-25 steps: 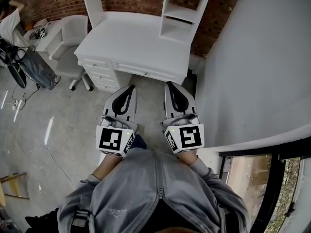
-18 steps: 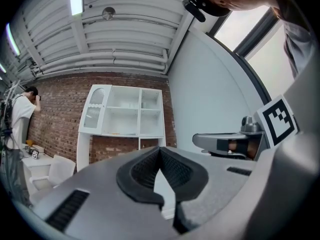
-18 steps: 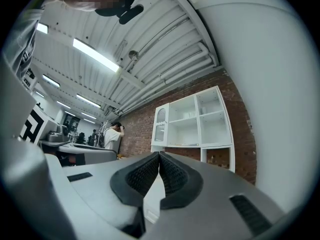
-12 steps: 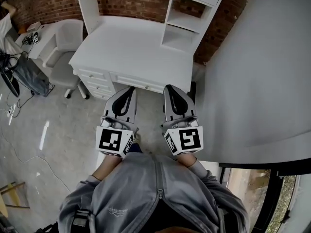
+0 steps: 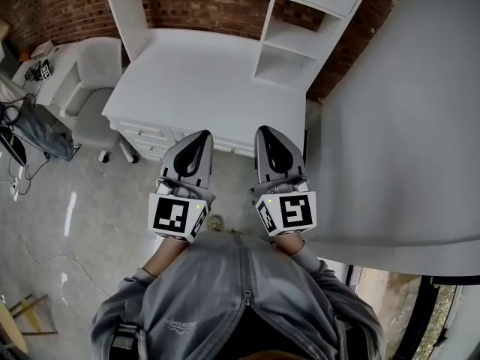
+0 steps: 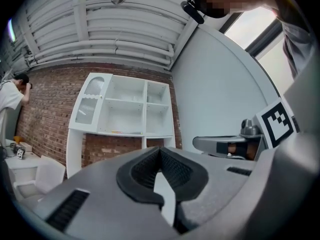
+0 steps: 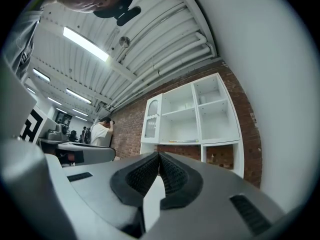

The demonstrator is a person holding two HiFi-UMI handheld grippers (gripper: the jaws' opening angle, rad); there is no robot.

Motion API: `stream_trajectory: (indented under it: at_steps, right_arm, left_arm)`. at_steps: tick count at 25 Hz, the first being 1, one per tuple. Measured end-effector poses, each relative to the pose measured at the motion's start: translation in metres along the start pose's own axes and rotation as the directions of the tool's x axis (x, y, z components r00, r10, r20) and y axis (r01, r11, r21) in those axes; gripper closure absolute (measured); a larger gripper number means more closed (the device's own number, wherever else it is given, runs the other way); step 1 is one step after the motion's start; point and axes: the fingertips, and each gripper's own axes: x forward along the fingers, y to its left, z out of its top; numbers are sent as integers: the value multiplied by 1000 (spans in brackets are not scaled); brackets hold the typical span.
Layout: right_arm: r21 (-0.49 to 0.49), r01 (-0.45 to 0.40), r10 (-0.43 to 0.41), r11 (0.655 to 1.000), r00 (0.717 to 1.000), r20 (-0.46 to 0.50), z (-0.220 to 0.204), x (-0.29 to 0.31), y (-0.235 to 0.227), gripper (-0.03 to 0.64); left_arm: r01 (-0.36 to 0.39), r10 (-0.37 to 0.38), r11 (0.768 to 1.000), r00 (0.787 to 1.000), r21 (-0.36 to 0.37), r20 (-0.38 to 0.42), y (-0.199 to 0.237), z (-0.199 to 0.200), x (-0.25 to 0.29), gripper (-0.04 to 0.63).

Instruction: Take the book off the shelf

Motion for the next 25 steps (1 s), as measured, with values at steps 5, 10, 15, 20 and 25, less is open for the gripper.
stream_trajectory:
  at_steps: [5,10,15,20,25]
  right_arm:
    - [-9,36,-36,999,999,-1,-10,31,-8,589]
    - [-5,80,-80,997,996,-24,-20,50,-19,589]
    - [14,105,-104,994,993,-49,-32,60,-26,589]
    - [14,107,-106,994,993,-60,-39,67,-28,589]
    - [12,88,-88,996,995,-47,-42,81,-31,589]
  left_arm:
    - [31,-31,999,1000,-7,5,26,-8,27,588]
    - [63,-63,998,998,-19,-1,40,-14,46,588]
    - [73,-74,997,997,-38,-26,49,-26,54,588]
    - [76,-78,996,996,-50,-38,54,-33,60,588]
    - [67,-68,997,997,-47,-27,62,-37,70,588]
